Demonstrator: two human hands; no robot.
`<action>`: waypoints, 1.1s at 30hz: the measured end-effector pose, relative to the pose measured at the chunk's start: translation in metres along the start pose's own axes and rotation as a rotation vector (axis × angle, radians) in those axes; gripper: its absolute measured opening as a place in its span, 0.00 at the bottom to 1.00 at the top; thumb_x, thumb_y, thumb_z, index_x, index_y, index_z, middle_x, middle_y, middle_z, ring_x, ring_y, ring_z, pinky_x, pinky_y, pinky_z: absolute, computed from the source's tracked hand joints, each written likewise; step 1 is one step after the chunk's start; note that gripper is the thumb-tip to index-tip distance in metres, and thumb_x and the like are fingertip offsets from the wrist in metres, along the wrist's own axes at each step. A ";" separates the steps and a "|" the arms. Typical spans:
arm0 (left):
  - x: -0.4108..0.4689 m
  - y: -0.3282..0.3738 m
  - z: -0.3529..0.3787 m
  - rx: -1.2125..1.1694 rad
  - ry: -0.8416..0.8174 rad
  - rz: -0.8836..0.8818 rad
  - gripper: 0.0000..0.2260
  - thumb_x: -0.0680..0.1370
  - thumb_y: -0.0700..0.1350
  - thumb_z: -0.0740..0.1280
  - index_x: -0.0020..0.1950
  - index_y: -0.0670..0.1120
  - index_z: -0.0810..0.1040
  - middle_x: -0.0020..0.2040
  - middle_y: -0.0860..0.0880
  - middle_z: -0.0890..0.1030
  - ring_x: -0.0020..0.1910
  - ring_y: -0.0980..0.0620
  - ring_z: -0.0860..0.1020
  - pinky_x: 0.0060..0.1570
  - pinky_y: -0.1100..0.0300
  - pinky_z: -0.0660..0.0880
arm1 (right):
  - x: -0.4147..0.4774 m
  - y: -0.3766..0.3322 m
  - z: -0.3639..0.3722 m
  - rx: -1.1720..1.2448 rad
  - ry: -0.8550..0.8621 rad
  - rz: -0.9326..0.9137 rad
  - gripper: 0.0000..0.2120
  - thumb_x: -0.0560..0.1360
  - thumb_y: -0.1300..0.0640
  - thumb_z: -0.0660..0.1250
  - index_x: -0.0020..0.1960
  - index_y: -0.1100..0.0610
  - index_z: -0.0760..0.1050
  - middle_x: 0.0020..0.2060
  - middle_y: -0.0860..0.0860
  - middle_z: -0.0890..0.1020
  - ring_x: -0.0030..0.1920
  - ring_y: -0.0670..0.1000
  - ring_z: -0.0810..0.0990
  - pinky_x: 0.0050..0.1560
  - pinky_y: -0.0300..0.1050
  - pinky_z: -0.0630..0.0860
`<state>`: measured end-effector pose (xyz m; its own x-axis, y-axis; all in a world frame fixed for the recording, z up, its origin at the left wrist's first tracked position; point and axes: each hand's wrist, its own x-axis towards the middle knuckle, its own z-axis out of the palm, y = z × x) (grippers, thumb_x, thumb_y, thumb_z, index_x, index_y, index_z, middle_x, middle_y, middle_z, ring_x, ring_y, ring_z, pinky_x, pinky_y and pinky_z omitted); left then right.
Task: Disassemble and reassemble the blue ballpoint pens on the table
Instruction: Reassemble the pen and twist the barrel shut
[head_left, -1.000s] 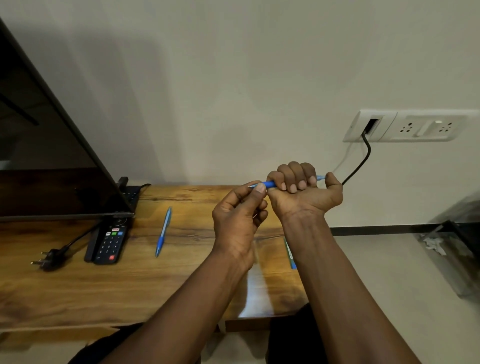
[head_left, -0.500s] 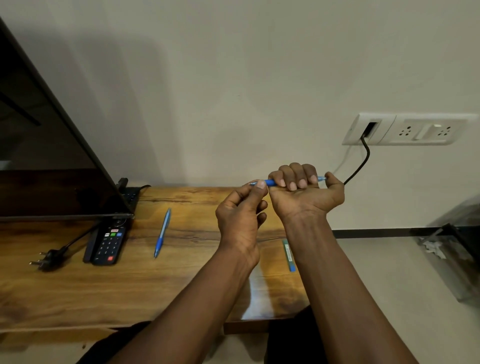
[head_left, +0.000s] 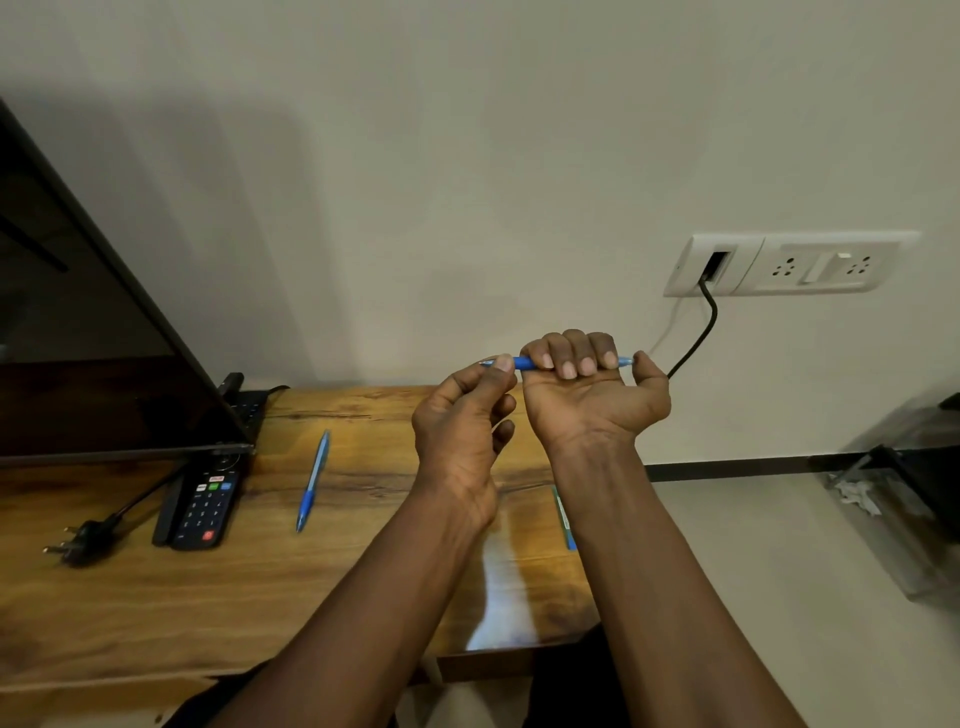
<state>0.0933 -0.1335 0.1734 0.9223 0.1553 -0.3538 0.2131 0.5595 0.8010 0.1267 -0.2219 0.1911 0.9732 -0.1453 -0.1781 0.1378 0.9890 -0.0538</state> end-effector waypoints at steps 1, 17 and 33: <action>0.000 0.000 0.000 -0.001 0.000 0.001 0.03 0.76 0.43 0.77 0.49 0.47 0.86 0.41 0.51 0.85 0.34 0.59 0.78 0.35 0.64 0.75 | 0.000 0.001 0.000 -0.004 -0.008 0.005 0.17 0.75 0.45 0.52 0.32 0.54 0.61 0.27 0.49 0.61 0.26 0.49 0.59 0.34 0.43 0.59; -0.006 0.015 -0.013 0.001 -0.030 0.090 0.02 0.77 0.44 0.76 0.47 0.48 0.86 0.42 0.51 0.84 0.36 0.58 0.79 0.37 0.63 0.75 | -0.010 0.015 0.015 0.001 -0.047 0.024 0.17 0.76 0.46 0.50 0.32 0.54 0.61 0.27 0.49 0.61 0.26 0.49 0.59 0.33 0.43 0.59; 0.004 0.017 -0.029 -0.013 0.032 0.037 0.04 0.76 0.42 0.77 0.50 0.46 0.87 0.39 0.52 0.83 0.35 0.58 0.78 0.35 0.63 0.75 | -0.004 0.033 -0.004 -0.006 0.002 0.037 0.16 0.76 0.49 0.50 0.32 0.54 0.61 0.28 0.49 0.61 0.27 0.49 0.60 0.33 0.43 0.61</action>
<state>0.0911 -0.0997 0.1714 0.9185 0.2021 -0.3399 0.1749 0.5633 0.8075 0.1271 -0.1893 0.1864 0.9772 -0.1091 -0.1821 0.1009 0.9935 -0.0535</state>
